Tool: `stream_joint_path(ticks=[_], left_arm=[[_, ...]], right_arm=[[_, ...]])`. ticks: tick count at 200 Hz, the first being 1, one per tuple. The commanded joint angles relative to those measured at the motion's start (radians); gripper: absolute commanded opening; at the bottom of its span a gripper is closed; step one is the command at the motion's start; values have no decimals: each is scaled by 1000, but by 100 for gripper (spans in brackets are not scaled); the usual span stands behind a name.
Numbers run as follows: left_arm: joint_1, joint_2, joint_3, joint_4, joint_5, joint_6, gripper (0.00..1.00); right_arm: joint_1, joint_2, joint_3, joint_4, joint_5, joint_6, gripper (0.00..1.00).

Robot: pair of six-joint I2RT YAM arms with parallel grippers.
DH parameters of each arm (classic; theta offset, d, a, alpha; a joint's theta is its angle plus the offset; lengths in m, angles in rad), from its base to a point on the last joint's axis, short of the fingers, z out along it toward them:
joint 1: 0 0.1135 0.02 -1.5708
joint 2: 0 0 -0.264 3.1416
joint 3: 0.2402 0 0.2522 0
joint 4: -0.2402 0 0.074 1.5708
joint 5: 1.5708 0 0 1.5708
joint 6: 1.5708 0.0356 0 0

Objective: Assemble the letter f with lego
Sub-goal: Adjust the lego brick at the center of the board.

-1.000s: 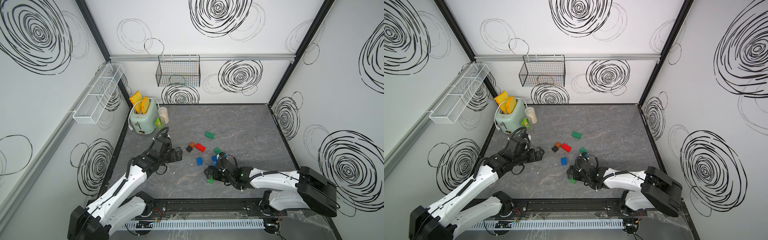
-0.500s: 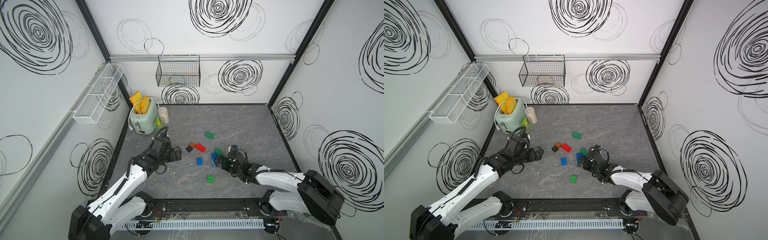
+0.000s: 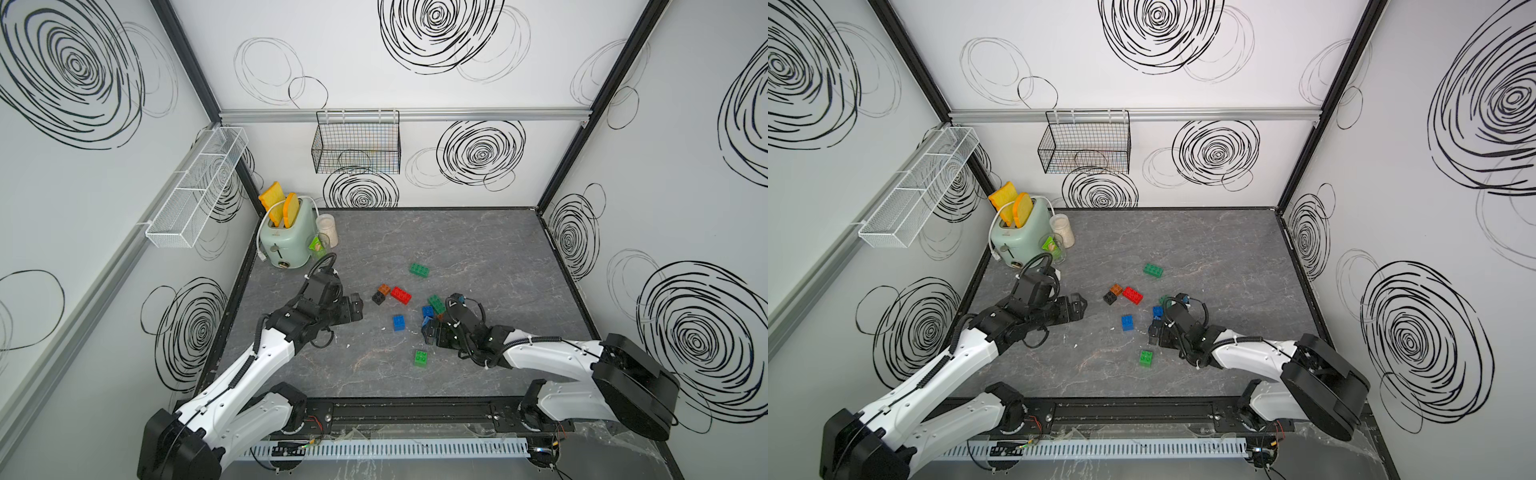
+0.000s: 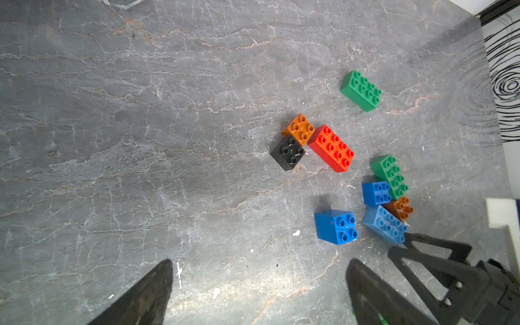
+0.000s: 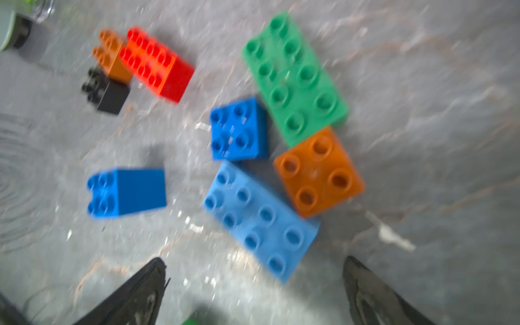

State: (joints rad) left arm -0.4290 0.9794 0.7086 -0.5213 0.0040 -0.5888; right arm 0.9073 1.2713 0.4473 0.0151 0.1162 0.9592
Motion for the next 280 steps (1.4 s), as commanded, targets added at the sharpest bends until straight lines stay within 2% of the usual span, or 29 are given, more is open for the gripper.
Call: stream_joint_path(ticks=[1,11,43,84,151,188,242,280], left_arm=[[10,5,-9,32,8,6,98],[10,7,-9,32,9,6,98],[12,10,-11,37,15,6,98],[11,12,-14,40,16,6,98],[15,16,-11,38,14,6,98],[18,10,-14,40,13,6,98],[19,9,-14,42,17,6,98],[18,4,-14,40,14,6,98]], right_arm=[[50,-66,-40,-64,77,83,99],[75,-100,-41,-109,139,114,99],[80,-146,-75,-91,102,145,99],[91,-29,-43,11,-24,126,99],[96,113,22,122,-119,132,99],[15,160,4,135,-134,134,99],[-109,188,85,-30,-34,-28,99],[-80,186,165,-176,19,-121,99]])
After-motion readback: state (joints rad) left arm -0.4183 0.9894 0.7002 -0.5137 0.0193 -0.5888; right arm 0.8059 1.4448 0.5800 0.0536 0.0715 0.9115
